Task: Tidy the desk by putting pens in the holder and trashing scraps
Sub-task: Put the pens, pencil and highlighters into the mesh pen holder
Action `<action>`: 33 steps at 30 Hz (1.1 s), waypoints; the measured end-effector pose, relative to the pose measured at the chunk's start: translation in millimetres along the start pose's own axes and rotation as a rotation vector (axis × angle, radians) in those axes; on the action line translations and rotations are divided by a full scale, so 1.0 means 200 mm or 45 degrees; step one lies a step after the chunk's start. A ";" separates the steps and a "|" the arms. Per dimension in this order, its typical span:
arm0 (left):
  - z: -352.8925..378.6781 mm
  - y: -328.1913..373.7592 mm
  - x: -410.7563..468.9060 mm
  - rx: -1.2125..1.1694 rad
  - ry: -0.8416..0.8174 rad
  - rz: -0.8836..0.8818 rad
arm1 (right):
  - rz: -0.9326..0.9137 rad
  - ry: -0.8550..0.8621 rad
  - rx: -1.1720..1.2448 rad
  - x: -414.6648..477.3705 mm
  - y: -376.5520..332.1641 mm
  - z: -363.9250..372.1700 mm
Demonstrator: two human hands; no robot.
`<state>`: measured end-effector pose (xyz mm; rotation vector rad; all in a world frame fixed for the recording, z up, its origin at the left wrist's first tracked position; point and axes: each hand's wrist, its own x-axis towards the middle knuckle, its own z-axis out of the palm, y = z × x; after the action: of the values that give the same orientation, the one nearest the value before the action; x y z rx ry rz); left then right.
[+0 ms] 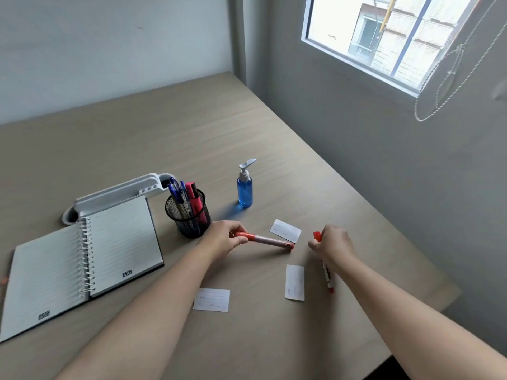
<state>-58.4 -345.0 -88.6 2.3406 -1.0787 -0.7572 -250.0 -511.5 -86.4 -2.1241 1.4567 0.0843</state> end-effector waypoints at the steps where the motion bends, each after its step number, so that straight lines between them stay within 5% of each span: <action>1: -0.03 0.03 -0.02 -0.106 0.010 0.010 | -0.017 0.022 0.062 -0.01 -0.01 -0.03; 8: -0.38 0.23 -0.15 -0.634 0.225 0.027 | -0.404 0.134 0.397 -0.11 -0.38 -0.26; 17: -0.94 0.20 -0.32 -0.383 0.945 -0.010 | -0.903 0.070 0.674 -0.21 -1.08 -0.31; 27: -0.73 -0.19 -0.20 -0.063 0.756 -0.212 | -1.074 -0.098 0.053 -0.16 -1.24 0.12; 33: -0.65 -0.27 -0.10 -0.224 0.796 -0.361 | -1.023 -0.057 0.085 -0.11 -1.23 0.25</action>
<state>43.7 -275.3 -17.0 2.3520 -0.4017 -0.1612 -31.2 -406.4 -20.1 -2.4626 0.4888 -0.2125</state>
